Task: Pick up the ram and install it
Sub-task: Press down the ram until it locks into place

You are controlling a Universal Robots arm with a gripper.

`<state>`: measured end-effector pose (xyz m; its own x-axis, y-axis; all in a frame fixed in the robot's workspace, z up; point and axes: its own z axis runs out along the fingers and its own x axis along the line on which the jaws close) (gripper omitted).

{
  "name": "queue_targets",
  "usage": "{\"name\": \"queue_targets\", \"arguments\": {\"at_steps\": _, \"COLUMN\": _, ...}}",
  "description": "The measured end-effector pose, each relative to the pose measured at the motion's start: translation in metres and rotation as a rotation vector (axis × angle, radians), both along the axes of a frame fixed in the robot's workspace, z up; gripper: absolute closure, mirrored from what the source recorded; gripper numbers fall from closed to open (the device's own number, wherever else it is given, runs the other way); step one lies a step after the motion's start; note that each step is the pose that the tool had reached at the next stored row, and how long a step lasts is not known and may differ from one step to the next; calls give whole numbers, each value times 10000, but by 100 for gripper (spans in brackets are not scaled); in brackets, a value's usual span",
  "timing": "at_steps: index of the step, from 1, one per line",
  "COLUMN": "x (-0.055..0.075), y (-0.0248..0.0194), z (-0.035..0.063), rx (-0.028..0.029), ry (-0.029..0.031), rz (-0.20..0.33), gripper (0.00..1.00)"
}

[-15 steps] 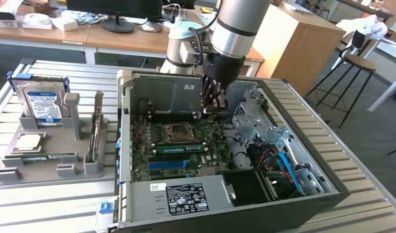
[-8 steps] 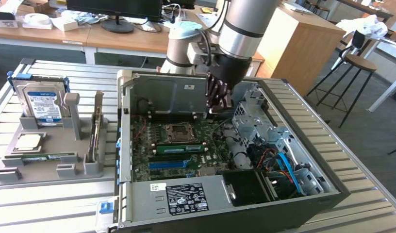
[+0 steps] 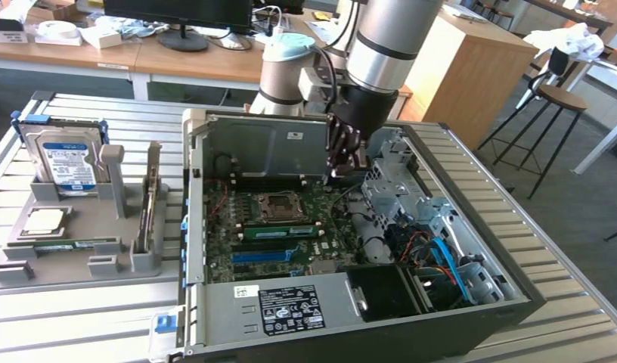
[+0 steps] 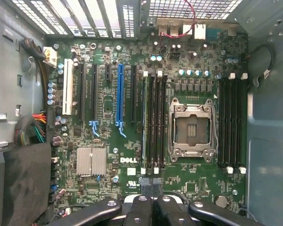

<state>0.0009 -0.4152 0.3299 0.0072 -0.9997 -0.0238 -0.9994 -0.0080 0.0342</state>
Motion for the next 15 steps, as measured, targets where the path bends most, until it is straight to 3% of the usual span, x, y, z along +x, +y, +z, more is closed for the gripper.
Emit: {"name": "queue_targets", "arguments": {"at_steps": 15, "x": 1, "y": 0, "z": -35, "rx": 2, "ry": -1, "rz": 1, "gripper": 90}}
